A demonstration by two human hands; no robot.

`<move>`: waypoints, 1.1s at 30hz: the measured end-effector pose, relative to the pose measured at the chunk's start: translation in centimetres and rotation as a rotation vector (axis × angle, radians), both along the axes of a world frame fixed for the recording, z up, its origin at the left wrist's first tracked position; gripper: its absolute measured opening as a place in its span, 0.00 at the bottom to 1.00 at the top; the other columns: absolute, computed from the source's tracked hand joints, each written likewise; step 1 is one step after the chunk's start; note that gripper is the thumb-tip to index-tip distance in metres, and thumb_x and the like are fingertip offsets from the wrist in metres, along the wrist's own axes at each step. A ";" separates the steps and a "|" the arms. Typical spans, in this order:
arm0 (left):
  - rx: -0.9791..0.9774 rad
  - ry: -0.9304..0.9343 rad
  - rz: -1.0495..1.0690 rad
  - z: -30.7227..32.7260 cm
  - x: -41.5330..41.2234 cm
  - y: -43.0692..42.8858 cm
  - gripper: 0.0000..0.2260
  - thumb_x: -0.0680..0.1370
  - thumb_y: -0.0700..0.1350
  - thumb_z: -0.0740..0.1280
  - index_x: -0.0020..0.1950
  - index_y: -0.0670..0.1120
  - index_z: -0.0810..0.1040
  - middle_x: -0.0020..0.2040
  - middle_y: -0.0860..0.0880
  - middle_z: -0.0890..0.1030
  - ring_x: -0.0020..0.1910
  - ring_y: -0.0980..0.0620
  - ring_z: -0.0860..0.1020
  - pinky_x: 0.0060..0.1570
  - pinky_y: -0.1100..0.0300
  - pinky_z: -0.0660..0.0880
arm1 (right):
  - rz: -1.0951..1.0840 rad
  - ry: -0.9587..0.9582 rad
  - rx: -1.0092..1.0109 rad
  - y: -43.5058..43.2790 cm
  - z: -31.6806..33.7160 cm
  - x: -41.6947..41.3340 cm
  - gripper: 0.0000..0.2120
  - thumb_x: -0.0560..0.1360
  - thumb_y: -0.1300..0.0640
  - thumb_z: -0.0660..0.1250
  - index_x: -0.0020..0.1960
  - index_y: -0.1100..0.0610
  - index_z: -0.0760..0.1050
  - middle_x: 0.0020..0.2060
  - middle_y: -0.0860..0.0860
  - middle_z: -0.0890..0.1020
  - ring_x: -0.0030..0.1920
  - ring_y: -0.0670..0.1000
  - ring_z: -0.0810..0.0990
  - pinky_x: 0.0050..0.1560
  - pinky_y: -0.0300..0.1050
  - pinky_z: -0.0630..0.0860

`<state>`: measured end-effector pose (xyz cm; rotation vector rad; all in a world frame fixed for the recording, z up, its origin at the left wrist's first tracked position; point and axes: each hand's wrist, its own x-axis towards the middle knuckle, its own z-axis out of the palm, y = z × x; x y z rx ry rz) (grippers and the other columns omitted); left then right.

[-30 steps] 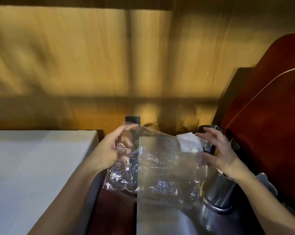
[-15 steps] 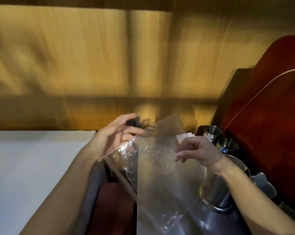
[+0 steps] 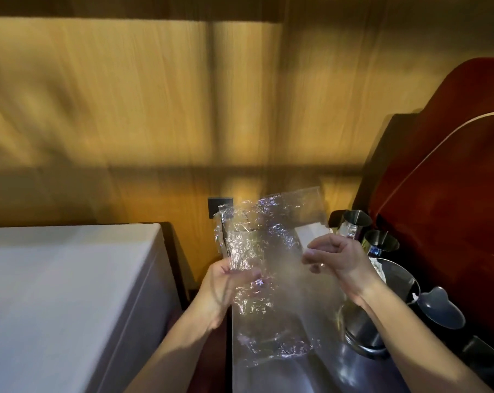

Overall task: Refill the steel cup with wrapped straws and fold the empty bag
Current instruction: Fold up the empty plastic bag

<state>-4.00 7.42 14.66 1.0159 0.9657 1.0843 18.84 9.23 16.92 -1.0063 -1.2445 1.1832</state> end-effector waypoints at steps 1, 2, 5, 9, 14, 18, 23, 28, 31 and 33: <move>0.005 0.026 0.036 0.0 0.1 0.0 0.10 0.60 0.42 0.77 0.39 0.43 0.83 0.42 0.39 0.85 0.48 0.38 0.81 0.57 0.42 0.73 | 0.012 0.012 -0.014 -0.1 -0.2 0.1 0.08 0.58 0.60 0.76 0.35 0.61 0.80 0.29 0.60 0.83 0.30 0.55 0.80 0.28 0.42 0.76; 0.009 0.042 0.069 0.1 0.1 -0.1 0.08 0.60 0.43 0.77 0.36 0.43 0.82 0.42 0.39 0.85 0.49 0.38 0.80 0.60 0.41 0.71 | 0.027 0.024 -0.043 -0.2 -0.3 0.2 0.08 0.58 0.61 0.76 0.36 0.62 0.80 0.30 0.61 0.83 0.31 0.56 0.81 0.28 0.44 0.76; 0.022 0.069 0.127 0.8 0.2 -0.4 0.14 0.60 0.48 0.76 0.38 0.40 0.81 0.44 0.37 0.84 0.53 0.35 0.79 0.62 0.38 0.70 | 0.080 0.011 -0.153 -0.4 -0.8 0.8 0.07 0.60 0.64 0.75 0.37 0.64 0.81 0.32 0.63 0.84 0.33 0.59 0.83 0.30 0.46 0.79; 0.000 0.114 0.104 1.2 0.3 -0.7 0.10 0.60 0.49 0.76 0.35 0.45 0.81 0.40 0.44 0.86 0.50 0.42 0.81 0.65 0.34 0.63 | 0.076 -0.026 -0.176 -0.8 -1.4 1.4 0.05 0.62 0.64 0.73 0.38 0.64 0.82 0.34 0.62 0.84 0.34 0.58 0.84 0.31 0.46 0.80; 0.020 0.127 0.116 1.2 0.7 -1.2 0.08 0.62 0.46 0.74 0.25 0.48 0.78 0.43 0.38 0.85 0.50 0.42 0.82 0.65 0.38 0.66 | 0.104 -0.017 -0.179 -0.9 -1.9 2.0 0.11 0.60 0.61 0.75 0.41 0.65 0.82 0.36 0.63 0.84 0.35 0.59 0.84 0.37 0.51 0.82; 0.033 0.148 0.053 1.3 0.4 -1.4 0.18 0.59 0.50 0.77 0.38 0.38 0.79 0.46 0.35 0.84 0.50 0.41 0.81 0.59 0.40 0.71 | 0.099 -0.019 -0.213 -1.1 -2.3 2.2 0.06 0.60 0.62 0.73 0.37 0.61 0.81 0.32 0.59 0.84 0.34 0.59 0.84 0.28 0.46 0.80; 0.029 0.179 0.105 0.7 0.2 -1.2 0.10 0.66 0.43 0.74 0.40 0.38 0.80 0.47 0.36 0.84 0.50 0.40 0.81 0.57 0.43 0.72 | 0.096 -0.001 -0.205 -1.2 -2.5 2.2 0.11 0.60 0.61 0.74 0.41 0.65 0.80 0.30 0.56 0.84 0.31 0.57 0.83 0.30 0.47 0.81; 0.051 0.247 0.119 -0.2 -0.5 -0.6 0.15 0.77 0.33 0.63 0.32 0.45 0.76 0.37 0.46 0.83 0.38 0.51 0.81 0.32 0.59 0.73 | 0.099 -0.110 -0.243 -1.3 -3.0 2.6 0.09 0.60 0.57 0.73 0.39 0.59 0.82 0.35 0.53 0.86 0.38 0.54 0.83 0.34 0.48 0.81; 0.071 0.260 0.101 0.2 -0.6 -0.7 0.09 0.78 0.36 0.63 0.39 0.41 0.77 0.41 0.38 0.81 0.36 0.49 0.80 0.33 0.56 0.74 | 0.120 -0.112 -0.226 -1.2 -3.2 3.0 0.09 0.60 0.57 0.73 0.40 0.57 0.84 0.38 0.52 0.87 0.40 0.53 0.83 0.36 0.43 0.79; 0.073 0.225 0.071 0.1 -0.9 -0.7 0.07 0.78 0.38 0.63 0.40 0.40 0.75 0.44 0.36 0.77 0.40 0.41 0.75 0.33 0.55 0.76 | 0.182 -0.049 -0.207 -1.2 -3.3 3.2 0.10 0.63 0.60 0.72 0.43 0.60 0.83 0.42 0.57 0.86 0.39 0.54 0.84 0.35 0.42 0.80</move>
